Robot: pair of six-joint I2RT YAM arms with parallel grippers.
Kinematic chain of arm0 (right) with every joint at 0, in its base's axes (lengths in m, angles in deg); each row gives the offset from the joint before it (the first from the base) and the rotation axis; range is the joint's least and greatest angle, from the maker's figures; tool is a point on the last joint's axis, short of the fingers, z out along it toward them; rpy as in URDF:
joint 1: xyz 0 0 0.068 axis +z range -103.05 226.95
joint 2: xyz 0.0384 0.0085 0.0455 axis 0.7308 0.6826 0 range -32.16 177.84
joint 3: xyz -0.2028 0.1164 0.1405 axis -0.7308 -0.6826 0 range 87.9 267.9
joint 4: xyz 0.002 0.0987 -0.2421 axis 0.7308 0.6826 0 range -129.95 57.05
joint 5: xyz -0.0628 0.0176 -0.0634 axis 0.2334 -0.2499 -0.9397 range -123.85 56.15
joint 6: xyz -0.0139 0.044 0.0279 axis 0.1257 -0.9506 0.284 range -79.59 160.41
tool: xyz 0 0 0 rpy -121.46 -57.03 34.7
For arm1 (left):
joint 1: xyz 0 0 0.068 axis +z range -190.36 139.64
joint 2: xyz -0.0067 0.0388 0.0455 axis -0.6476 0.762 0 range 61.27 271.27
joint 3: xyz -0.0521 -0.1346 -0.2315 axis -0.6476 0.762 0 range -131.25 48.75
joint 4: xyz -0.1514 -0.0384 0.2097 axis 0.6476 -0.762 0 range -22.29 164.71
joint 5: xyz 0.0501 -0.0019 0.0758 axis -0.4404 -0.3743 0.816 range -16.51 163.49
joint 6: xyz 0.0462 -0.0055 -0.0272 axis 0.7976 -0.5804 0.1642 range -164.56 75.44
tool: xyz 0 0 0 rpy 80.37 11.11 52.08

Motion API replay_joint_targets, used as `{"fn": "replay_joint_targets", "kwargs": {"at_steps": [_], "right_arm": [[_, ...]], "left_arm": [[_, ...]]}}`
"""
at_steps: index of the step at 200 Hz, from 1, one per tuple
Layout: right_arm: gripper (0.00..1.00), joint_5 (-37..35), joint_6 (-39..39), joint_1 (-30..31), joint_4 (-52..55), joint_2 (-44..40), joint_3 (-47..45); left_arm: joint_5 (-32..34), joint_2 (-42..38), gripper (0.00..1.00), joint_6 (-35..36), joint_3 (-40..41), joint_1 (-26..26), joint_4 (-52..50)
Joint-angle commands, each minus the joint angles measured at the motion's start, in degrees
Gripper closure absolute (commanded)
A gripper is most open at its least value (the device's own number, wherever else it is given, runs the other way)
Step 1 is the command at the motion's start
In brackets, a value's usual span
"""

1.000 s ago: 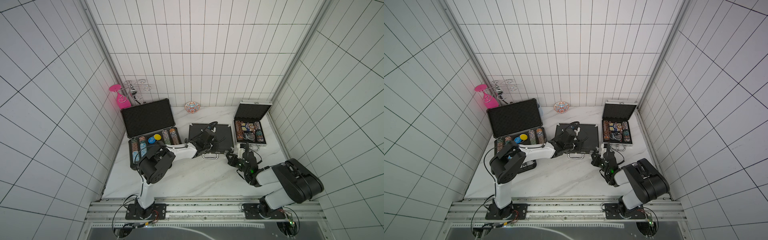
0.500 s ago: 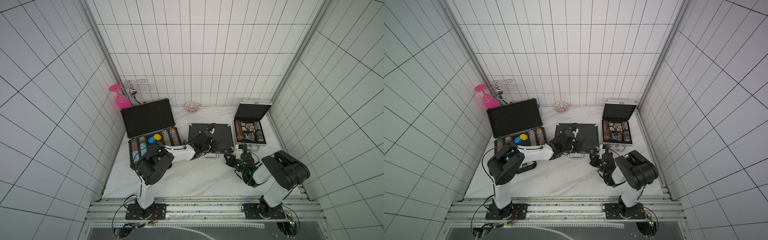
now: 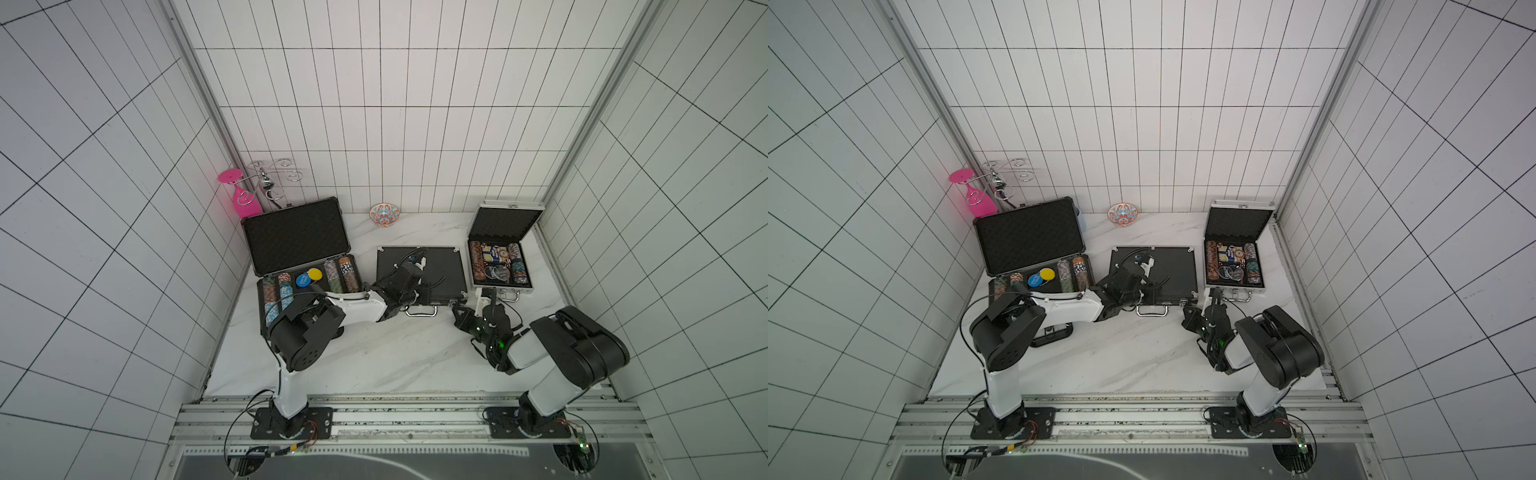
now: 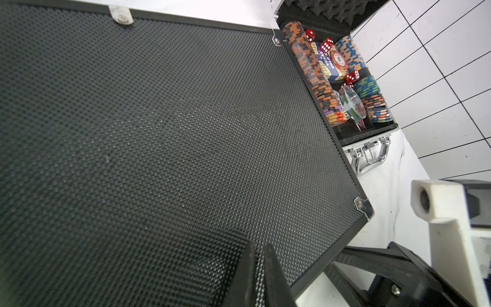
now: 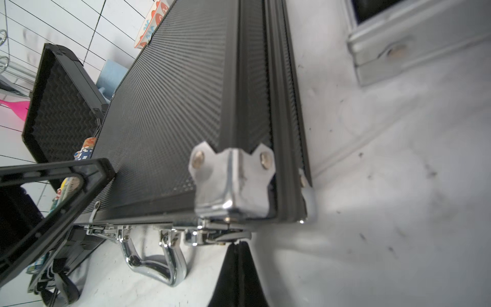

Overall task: Close the poker set cases
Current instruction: Fasten the fastener on the poker set case.

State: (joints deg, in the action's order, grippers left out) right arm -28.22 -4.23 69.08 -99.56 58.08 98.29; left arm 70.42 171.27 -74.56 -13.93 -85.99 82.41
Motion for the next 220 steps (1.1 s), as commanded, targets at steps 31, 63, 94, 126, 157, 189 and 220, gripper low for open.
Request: {"fn": "replay_joint_targets", "kwargs": {"at_steps": [31, 63, 94, 126, 157, 189, 220], "right_arm": [[0.78, -4.34, 9.63, -0.77, 19.88, -15.36, 3.64], [0.46, -1.89, 19.30, -0.09, 38.31, -18.34, 11.78], [0.29, -3.05, 22.58, 0.02, 45.94, -19.88, 14.48], [0.32, -2.29, 21.89, 0.74, 46.12, -19.04, 16.51], [0.34, -3.27, 23.56, 4.26, 48.23, -20.04, 20.98], [0.34, -4.31, 26.43, 5.85, 50.21, -18.84, 27.79], [0.34, -2.74, 29.14, 5.91, 50.95, -12.49, 33.92]], "left_arm": [[0.36, 5.23, 0.88, 0.02, 3.77, 0.23, -21.54], [1.13, 5.36, 0.88, 0.91, 3.35, 0.27, -22.02], [0.43, 6.00, 0.88, 1.23, 2.82, 0.26, -21.98], [0.47, 2.29, 0.88, 1.33, 3.83, 0.21, -21.30], [2.31, -2.77, 0.85, 3.22, 1.64, 0.23, -25.73], [3.32, -6.45, 0.83, 2.88, 1.99, 1.21, -27.31], [8.02, -14.64, 0.63, 1.65, 4.11, 2.75, -30.70]]}}
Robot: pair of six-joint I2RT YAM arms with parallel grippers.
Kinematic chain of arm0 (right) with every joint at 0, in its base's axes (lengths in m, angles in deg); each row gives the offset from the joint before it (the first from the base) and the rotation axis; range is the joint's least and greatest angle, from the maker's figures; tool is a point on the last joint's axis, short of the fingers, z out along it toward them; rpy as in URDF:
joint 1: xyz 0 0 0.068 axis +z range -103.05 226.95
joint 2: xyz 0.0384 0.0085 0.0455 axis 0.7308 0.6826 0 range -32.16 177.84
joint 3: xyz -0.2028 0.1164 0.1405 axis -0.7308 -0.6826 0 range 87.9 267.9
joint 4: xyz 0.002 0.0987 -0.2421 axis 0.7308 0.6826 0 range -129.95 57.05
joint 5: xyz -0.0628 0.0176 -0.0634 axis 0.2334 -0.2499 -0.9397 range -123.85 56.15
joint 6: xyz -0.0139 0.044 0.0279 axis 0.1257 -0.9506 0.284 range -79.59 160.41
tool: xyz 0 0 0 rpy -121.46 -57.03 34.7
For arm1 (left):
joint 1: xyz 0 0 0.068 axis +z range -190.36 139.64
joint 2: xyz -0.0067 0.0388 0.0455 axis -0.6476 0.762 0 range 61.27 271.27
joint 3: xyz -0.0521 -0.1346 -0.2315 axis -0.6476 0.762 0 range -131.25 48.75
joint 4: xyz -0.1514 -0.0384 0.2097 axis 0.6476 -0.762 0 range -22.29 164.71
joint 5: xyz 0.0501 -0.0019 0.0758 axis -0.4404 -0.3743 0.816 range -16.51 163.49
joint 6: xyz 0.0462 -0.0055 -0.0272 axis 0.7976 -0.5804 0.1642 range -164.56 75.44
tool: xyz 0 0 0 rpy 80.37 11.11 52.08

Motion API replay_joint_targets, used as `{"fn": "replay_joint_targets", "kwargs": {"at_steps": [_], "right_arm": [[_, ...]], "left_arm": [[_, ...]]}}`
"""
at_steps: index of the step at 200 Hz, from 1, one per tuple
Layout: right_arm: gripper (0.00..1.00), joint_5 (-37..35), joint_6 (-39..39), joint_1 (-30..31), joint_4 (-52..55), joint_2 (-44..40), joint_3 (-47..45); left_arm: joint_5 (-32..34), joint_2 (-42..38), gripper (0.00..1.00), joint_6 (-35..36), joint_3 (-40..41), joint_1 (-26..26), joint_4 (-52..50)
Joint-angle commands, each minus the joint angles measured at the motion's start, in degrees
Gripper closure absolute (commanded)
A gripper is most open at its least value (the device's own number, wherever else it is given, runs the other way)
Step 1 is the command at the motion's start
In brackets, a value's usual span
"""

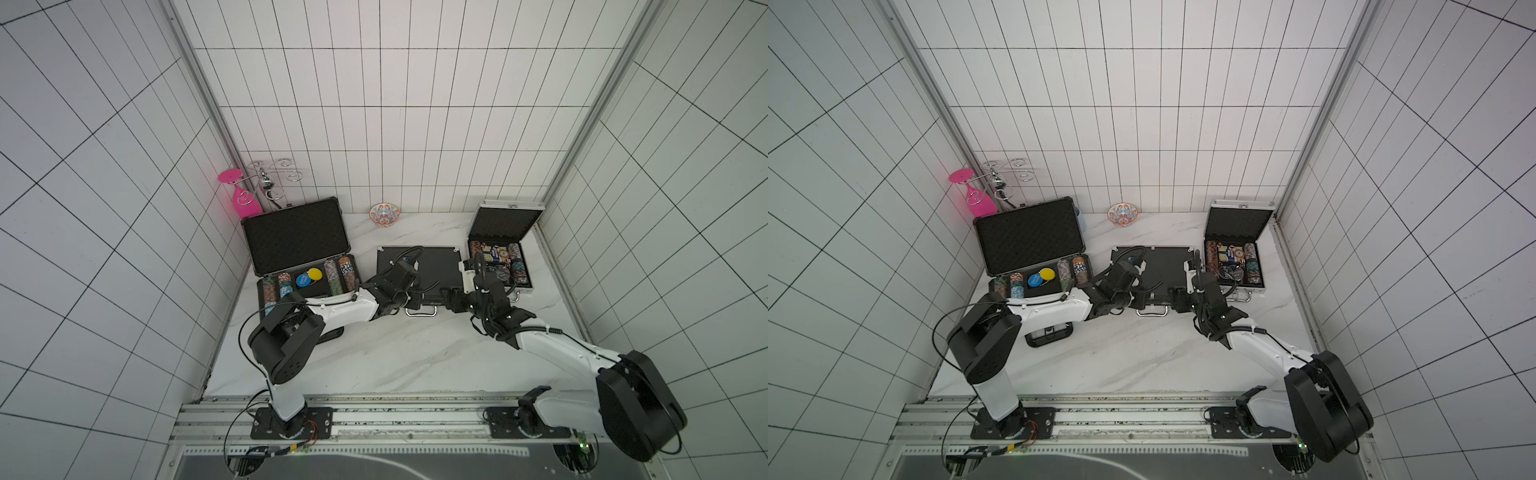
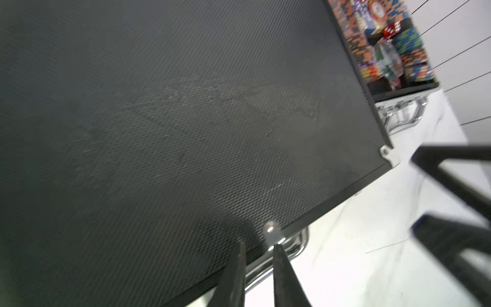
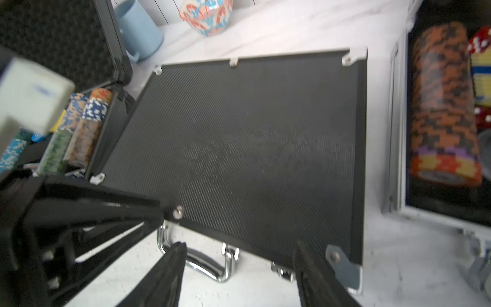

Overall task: Close the poker set cases
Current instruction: Fasten the fastener on the poker set case.

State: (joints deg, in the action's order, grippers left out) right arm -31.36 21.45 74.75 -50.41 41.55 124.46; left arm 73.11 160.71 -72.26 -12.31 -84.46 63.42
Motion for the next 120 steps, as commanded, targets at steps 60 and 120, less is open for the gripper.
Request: {"fn": "replay_joint_targets", "kwargs": {"at_steps": [60, 120], "right_arm": [[0.41, 4.90, 8.11, 0.60, 2.64, 15.57, 18.56], [0.52, 4.83, 10.52, 3.40, 3.10, 22.15, 24.90]], "left_arm": [[4.48, -15.40, 0.70, -1.88, 11.92, 4.72, -15.42], [1.95, -11.60, 0.82, -2.40, 14.70, 5.42, -6.20]]}}
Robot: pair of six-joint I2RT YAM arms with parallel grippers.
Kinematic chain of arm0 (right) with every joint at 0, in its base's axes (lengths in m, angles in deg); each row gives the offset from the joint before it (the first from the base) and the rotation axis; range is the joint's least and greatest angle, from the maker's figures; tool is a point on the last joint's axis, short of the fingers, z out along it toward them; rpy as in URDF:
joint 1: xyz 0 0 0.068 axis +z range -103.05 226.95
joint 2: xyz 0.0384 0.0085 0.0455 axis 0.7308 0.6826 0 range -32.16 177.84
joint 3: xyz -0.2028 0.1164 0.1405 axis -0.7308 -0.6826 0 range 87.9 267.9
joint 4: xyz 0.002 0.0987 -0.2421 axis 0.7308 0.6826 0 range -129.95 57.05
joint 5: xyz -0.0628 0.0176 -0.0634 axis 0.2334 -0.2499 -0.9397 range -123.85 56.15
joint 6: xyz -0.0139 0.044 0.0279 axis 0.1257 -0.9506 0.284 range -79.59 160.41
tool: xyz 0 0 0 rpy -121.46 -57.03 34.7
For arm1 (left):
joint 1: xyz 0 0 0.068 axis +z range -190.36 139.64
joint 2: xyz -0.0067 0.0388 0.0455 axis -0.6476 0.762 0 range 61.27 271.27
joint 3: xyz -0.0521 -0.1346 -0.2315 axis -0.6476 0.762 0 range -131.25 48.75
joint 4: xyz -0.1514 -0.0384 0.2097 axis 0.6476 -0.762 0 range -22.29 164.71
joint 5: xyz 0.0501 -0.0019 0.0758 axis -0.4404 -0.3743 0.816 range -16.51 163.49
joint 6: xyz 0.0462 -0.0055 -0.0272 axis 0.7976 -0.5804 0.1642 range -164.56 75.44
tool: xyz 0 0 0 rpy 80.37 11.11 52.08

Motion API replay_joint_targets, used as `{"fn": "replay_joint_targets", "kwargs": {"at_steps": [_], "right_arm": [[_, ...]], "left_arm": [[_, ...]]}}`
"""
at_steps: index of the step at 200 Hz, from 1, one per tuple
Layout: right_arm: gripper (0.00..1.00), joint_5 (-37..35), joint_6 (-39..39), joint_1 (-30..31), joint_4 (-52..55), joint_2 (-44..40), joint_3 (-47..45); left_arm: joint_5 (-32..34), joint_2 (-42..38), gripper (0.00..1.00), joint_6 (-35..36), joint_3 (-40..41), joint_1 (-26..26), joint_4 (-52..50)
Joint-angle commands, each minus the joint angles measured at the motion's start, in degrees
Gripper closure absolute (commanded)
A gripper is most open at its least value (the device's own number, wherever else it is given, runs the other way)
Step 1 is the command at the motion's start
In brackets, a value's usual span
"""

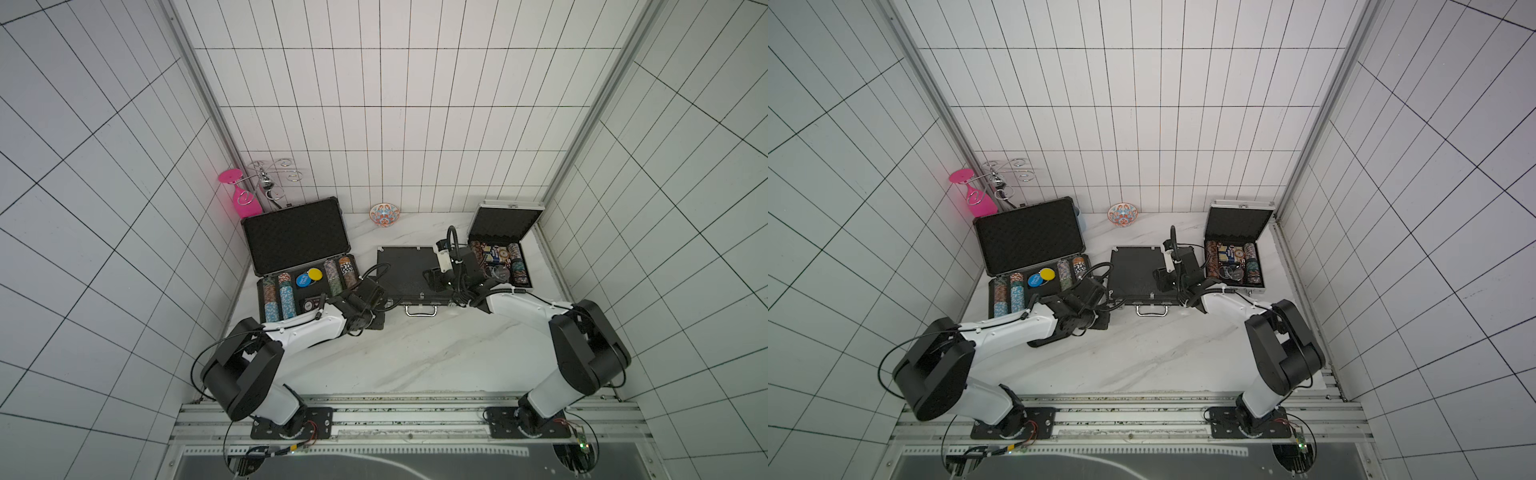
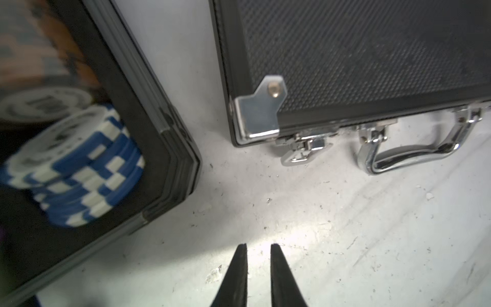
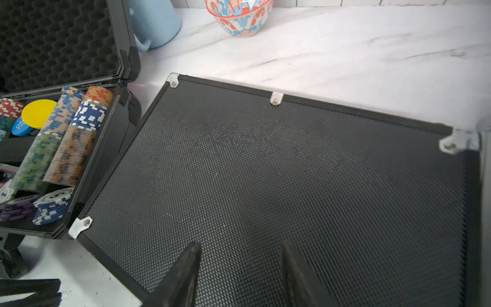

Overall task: Close the poker set cases
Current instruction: Fasten the fastener on the poker set case.

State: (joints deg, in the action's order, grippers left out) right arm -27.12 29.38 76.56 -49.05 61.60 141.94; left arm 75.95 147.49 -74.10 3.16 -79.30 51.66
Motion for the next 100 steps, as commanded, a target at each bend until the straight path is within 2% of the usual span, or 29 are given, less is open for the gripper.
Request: {"fn": "replay_joint_targets", "kwargs": {"at_steps": [1, 62, 100], "right_arm": [[0.53, 0.58, 2.59, 1.59, 1.78, 2.25, 7.49], [0.63, 2.17, 1.91, 1.72, 0.94, 7.62, 7.44], [0.64, 2.63, 0.87, 1.73, -0.49, 7.99, 4.84]], "left_arm": [[-0.88, 1.69, 0.82, -0.54, -0.84, 0.22, 5.69], [-1.83, 6.21, 0.81, -1.60, -1.65, 0.23, 11.38], [-0.23, 9.86, 0.82, -1.46, -2.23, 0.27, 12.87]]}}
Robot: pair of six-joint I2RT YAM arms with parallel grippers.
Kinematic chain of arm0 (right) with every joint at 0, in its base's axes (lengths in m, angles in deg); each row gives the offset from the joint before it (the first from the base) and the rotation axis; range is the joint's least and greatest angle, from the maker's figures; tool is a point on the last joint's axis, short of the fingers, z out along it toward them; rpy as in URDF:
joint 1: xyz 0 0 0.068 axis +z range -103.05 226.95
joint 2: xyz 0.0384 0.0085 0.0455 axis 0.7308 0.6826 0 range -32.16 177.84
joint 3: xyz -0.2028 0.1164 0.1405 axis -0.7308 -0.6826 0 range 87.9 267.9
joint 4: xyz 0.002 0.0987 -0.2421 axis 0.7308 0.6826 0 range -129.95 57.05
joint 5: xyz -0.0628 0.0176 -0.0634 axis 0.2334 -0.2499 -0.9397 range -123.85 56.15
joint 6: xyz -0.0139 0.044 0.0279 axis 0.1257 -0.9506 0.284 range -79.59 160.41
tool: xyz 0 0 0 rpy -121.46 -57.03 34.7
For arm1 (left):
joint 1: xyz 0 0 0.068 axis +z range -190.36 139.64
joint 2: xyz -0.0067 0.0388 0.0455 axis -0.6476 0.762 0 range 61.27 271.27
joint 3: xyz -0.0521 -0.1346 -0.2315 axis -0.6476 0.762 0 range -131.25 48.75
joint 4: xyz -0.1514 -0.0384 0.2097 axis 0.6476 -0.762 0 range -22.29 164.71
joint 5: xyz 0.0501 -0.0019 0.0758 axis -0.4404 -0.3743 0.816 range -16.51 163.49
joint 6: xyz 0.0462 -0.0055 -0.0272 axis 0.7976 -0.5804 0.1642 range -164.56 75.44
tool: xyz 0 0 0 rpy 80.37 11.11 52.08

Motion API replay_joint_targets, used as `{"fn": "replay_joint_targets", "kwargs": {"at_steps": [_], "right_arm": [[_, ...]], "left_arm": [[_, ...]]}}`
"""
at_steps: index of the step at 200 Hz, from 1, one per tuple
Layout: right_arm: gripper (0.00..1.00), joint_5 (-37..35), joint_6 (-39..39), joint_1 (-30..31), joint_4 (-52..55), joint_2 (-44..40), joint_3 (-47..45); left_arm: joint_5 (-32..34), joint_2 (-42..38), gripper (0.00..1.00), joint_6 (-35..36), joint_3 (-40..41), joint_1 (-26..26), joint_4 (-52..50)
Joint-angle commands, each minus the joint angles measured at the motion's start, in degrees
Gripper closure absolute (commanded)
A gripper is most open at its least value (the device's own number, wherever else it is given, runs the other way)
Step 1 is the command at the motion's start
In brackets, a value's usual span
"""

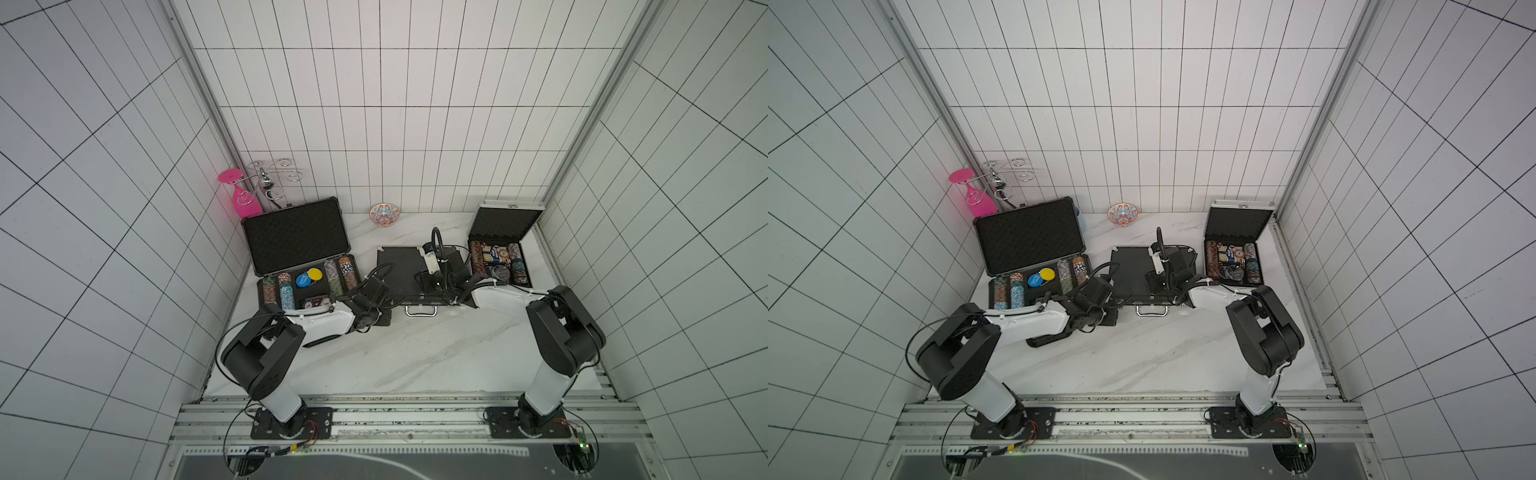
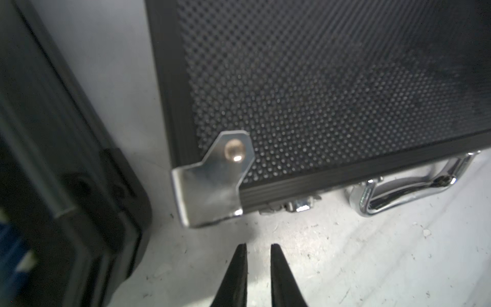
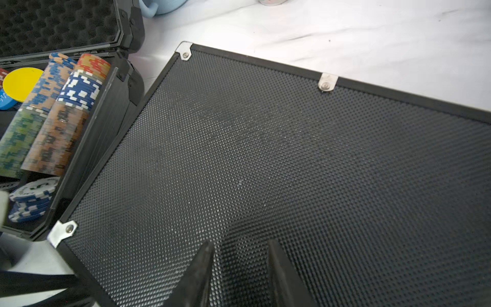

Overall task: Close the poker set cases
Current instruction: Fasten the fastener on the poker set case.

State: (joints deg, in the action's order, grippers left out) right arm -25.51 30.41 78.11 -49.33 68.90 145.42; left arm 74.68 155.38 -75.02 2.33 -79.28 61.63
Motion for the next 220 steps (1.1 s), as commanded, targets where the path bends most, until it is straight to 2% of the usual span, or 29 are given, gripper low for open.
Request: {"fn": "replay_joint_targets", "kwargs": {"at_steps": [1, 67, 103, 150, 220], "right_arm": [[0.64, 1.04, -0.18, 0.20, -0.24, 0.66, 1.37], [0.69, 1.24, -1.38, 0.05, -1.12, 1.50, -0.68], [0.72, 2.02, -2.47, 0.10, -1.56, 1.27, -2.30], [0.73, 2.21, -3.00, 0.07, -2.21, 1.50, -3.28], [0.77, 4.13, -5.26, 0.11, -5.31, 0.83, -8.12]], "left_arm": [[1.11, 2.05, 0.82, -0.56, -1.44, 0.25, 2.98], [2.43, -0.74, 0.82, -1.05, -0.95, 0.38, 4.20], [1.73, 3.17, 0.83, -0.55, -3.09, 0.28, 4.90], [2.24, 5.30, 0.84, -0.45, -2.07, 0.27, 6.21], [5.77, 9.10, 0.84, -0.53, -0.92, 0.01, 8.68]]}}
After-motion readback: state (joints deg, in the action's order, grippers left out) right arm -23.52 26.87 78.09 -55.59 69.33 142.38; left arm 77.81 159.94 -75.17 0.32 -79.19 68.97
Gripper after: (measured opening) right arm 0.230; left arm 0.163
